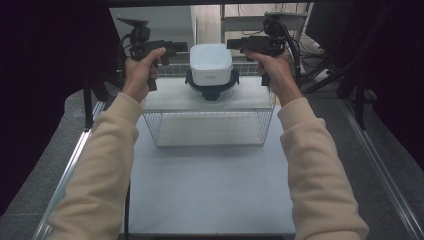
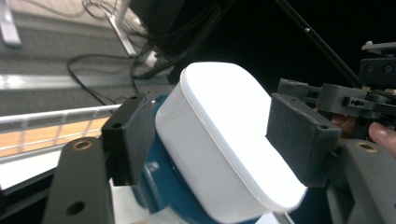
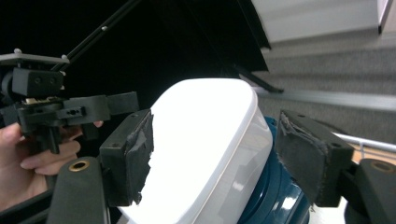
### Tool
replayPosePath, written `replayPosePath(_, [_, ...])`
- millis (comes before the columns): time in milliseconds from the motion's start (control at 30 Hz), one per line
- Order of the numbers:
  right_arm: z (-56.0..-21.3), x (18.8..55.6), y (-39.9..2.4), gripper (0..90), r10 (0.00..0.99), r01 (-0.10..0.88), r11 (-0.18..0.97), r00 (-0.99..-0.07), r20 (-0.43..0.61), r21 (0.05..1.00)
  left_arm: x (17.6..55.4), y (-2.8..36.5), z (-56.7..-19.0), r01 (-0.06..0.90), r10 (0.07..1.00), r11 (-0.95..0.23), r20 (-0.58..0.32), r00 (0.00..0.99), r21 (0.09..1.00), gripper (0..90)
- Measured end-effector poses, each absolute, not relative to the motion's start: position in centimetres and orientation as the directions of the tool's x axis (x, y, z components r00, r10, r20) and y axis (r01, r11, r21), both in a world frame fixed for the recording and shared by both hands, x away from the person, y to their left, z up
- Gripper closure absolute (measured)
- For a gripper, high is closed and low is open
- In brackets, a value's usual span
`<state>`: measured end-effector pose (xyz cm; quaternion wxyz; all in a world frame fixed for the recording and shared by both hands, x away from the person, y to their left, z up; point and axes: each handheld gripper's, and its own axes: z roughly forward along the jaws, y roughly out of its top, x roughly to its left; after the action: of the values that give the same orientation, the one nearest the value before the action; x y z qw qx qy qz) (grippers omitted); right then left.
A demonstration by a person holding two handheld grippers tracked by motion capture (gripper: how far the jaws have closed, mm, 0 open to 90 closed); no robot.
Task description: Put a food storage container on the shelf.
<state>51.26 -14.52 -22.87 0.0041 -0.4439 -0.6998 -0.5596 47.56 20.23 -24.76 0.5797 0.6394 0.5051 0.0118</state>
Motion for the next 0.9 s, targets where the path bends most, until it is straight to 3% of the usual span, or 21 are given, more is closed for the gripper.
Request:
replayPosePath(400, [-23.6, 46.3, -18.0, 27.6, 0.595, 0.472, 0.111, -0.736, 0.322, 0.875, 41.5, 21.4, -25.3, 0.53, 0.701, 0.084, -0.428, 0.57, 0.844, 26.1])
replayPosePath(900, [-30.4, 38.6, -22.0, 29.4, 0.591, 0.429, 0.213, -0.772, 0.233, 0.878, 33.3, 22.0, -33.7, 0.533, 0.708, 0.0, -0.376, 0.597, 0.846, 25.1])
